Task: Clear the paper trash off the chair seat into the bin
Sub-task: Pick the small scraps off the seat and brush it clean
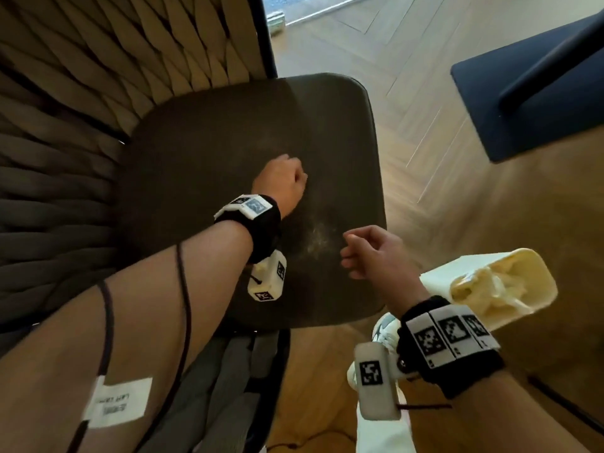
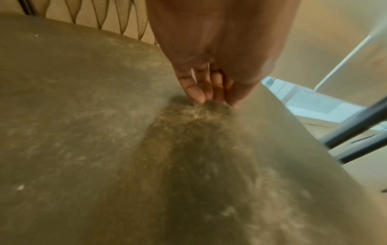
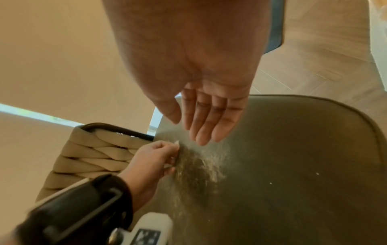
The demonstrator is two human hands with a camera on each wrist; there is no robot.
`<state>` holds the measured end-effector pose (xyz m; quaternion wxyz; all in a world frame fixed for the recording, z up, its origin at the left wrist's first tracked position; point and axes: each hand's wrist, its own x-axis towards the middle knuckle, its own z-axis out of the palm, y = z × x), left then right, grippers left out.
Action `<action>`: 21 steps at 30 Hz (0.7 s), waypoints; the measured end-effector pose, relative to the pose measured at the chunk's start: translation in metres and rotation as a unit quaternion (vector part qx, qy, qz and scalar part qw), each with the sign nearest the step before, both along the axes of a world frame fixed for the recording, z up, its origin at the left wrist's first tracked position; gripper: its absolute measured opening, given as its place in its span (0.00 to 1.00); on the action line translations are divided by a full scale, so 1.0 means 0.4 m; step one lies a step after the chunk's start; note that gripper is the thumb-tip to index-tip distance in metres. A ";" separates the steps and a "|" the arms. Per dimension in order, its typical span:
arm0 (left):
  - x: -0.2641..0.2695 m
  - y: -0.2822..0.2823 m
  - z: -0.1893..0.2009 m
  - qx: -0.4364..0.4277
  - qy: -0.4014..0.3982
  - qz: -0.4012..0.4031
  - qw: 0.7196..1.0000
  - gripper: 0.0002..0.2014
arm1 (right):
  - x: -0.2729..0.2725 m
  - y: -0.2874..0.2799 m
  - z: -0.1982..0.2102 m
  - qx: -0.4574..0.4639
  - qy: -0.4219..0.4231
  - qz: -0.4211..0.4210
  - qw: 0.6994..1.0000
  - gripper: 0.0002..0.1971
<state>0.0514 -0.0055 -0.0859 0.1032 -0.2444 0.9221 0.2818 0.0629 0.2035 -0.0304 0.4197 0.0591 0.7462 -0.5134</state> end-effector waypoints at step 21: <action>-0.135 0.597 0.029 0.205 -0.047 -0.149 0.966 0.04 | -0.212 0.758 -0.305 0.149 -0.118 -0.439 0.878 0.07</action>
